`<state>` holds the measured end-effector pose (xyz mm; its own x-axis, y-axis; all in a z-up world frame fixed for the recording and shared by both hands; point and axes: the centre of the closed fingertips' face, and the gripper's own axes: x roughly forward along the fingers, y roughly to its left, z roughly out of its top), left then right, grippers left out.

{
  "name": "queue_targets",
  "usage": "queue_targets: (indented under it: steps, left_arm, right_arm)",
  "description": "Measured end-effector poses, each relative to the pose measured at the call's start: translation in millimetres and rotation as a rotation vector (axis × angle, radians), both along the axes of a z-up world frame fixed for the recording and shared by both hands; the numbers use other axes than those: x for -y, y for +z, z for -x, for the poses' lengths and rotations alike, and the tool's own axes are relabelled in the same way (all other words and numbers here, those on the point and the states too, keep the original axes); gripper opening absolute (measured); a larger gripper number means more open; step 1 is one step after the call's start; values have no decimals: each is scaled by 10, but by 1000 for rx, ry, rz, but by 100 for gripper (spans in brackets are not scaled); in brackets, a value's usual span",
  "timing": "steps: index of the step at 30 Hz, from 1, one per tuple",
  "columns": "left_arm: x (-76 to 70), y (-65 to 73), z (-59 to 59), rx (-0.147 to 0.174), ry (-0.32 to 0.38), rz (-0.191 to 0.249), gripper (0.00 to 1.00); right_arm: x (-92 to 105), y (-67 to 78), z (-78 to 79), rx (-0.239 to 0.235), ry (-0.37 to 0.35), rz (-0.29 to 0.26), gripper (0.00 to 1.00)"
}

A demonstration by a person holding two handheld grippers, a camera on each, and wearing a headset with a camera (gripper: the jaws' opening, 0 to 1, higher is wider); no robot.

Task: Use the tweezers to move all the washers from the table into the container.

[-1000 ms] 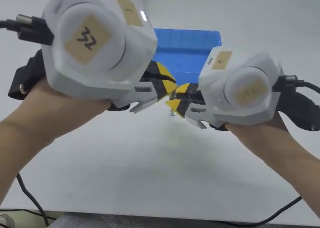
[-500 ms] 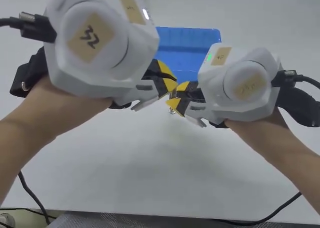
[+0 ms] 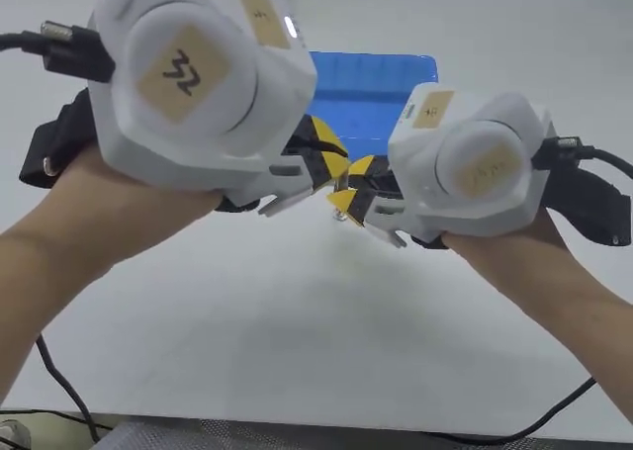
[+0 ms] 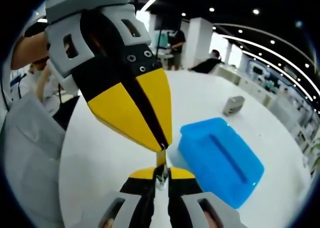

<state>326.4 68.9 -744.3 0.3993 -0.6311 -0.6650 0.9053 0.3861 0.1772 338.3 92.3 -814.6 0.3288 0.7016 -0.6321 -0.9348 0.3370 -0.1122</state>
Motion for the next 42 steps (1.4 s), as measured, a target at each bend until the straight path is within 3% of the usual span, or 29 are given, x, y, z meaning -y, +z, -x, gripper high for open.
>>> queue_targets:
  steps: [4, 9, 19, 25, 33, 37, 42]
  left_arm:
    - [24, -3, -3, -6, -4, -1, 0]
    - [46, -8, 14, -10, -23, -21, 0]
    - [85, 360, -36, 48, -43, -7, 0]
    - [79, 524, -125, 94, -41, -4, 0]
    - [65, 654, -283, 154, -15, 5, 0]
    - [66, 672, -402, 174, -4, 5, 0]
    - [63, 578, -517, 169, 15, 8, 0]
  right_arm:
    - [0, 1, -4, -13, -5, -4, 3]
    - [16, 8, 17, 5, 4, 26, 3]
    - [28, 389, -71, 56, 9, 5, 3]
    - [9, 592, -178, 100, 2, -13, 3]
    - [-19, 742, -371, 155, -28, -32, 3]
    - [-14, 756, -523, 203, -44, -11, 3]
    - [3, 661, -613, 201, -51, 12, 3]
